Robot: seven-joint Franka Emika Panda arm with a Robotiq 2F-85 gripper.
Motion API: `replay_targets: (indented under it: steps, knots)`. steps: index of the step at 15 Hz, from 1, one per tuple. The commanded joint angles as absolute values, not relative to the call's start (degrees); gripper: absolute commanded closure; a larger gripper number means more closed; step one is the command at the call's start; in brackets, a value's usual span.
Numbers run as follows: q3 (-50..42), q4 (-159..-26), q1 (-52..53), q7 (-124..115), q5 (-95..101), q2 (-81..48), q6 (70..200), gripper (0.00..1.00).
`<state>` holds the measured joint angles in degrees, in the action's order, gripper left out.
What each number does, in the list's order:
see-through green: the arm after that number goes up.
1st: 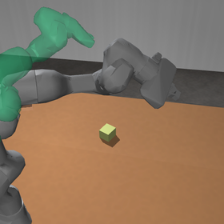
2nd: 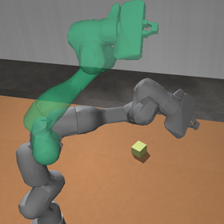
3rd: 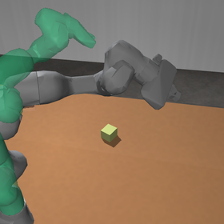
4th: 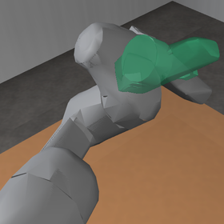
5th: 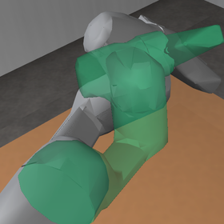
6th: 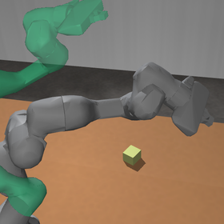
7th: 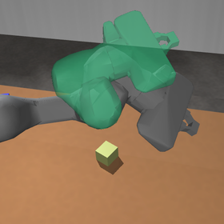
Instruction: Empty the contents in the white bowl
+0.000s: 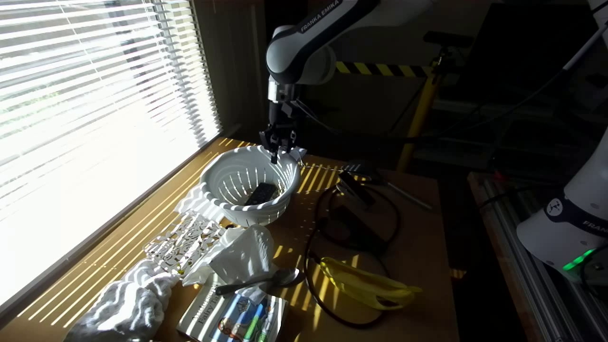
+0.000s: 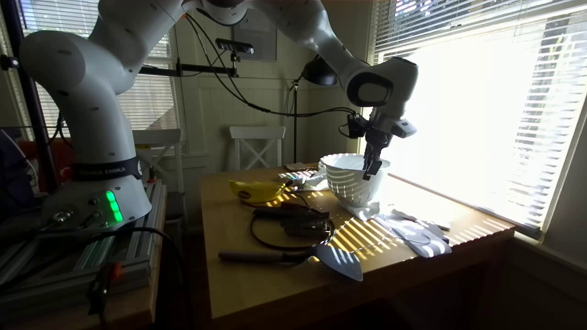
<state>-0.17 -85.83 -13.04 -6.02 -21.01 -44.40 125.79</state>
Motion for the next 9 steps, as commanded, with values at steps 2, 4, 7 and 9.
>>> replay_targets:
  steps: [2, 4, 7, 9]
  knots:
    - [-0.01, -82.98, -13.44, -5.15, -21.55, -46.37, 125.51, 0.98]
    - [-0.05, -83.05, -13.18, -4.86, -21.28, -46.39, 126.08, 0.98]
    - [0.02, -83.31, -13.20, -4.37, -21.28, -44.84, 125.88, 0.99]
    - [1.20, -84.11, -14.24, -1.25, -22.36, -42.39, 126.55, 0.97]
